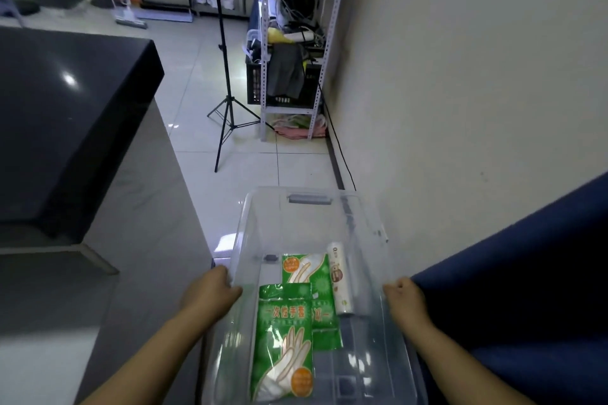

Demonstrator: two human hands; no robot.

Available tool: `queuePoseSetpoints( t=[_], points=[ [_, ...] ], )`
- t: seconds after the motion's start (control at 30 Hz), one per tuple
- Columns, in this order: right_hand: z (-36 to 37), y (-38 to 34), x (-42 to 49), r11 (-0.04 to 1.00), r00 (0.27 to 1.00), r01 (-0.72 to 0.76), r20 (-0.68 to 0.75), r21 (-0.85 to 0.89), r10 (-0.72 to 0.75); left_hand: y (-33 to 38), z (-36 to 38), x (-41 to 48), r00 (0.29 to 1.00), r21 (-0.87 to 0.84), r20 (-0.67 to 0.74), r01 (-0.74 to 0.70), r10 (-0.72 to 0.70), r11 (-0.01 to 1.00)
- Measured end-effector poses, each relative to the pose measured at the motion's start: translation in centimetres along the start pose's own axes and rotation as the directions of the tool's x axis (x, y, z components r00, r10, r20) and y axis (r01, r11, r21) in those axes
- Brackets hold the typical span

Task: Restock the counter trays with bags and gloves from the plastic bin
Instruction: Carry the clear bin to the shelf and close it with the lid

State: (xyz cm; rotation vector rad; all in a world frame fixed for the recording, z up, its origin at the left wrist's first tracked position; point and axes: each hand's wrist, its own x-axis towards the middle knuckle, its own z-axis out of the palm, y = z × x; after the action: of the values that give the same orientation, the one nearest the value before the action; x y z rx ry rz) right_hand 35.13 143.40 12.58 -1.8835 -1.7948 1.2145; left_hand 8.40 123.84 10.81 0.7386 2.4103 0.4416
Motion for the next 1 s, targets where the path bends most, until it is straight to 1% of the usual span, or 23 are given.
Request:
queuePoseSetpoints(
  t=[0.1,0.27,0.4,0.5,0.67,0.77,0.87,1.0],
  points=[
    [0.3,-2.7,3.9,1.0,1.0,0.0,0.001,-0.028,0.0,2.1,-1.3,3.6,1.0,0.018,-0.023,-0.007,0.008,1.0],
    [1.1,-6.6,10.5,0.999,0.998,0.019,0.057,-0.043,-0.017,5.1,-3.1,9.3,0.999,-0.027,-0.037,0.01,-0.011,1.0],
    [2.6,-9.9,17.1,0.997,0.994,0.054,0.103,-0.063,-0.048,6.9,-3.8,14.0,0.997,-0.055,-0.045,0.058,-0.06,0.997],
    [4.2,-13.1,22.3,0.995,0.983,0.084,0.169,-0.057,-0.074,8.6,-4.3,17.5,0.989,-0.134,-0.066,0.119,-0.129,0.984],
    [6.4,-19.5,30.1,0.992,0.95,0.119,0.295,-0.05,-0.099,12.3,-6.6,22.1,0.948,-0.186,-0.145,0.254,-0.282,0.949],
    [8.2,-23.6,33.9,0.984,0.929,0.166,0.345,-0.072,-0.131,13.7,-8.0,24.7,0.922,-0.213,-0.206,0.284,-0.328,0.935],
    [10.6,-27.5,36.8,0.974,0.909,0.212,0.382,-0.075,-0.168,14.1,-9.6,27.3,0.885,-0.269,-0.245,0.33,-0.396,0.905],
    [14.8,-32.3,40.1,0.964,0.891,0.251,0.411,-0.088,-0.195,13.2,-12.1,31.6,0.843,-0.271,-0.268,0.398,-0.467,0.876]
  ],
)
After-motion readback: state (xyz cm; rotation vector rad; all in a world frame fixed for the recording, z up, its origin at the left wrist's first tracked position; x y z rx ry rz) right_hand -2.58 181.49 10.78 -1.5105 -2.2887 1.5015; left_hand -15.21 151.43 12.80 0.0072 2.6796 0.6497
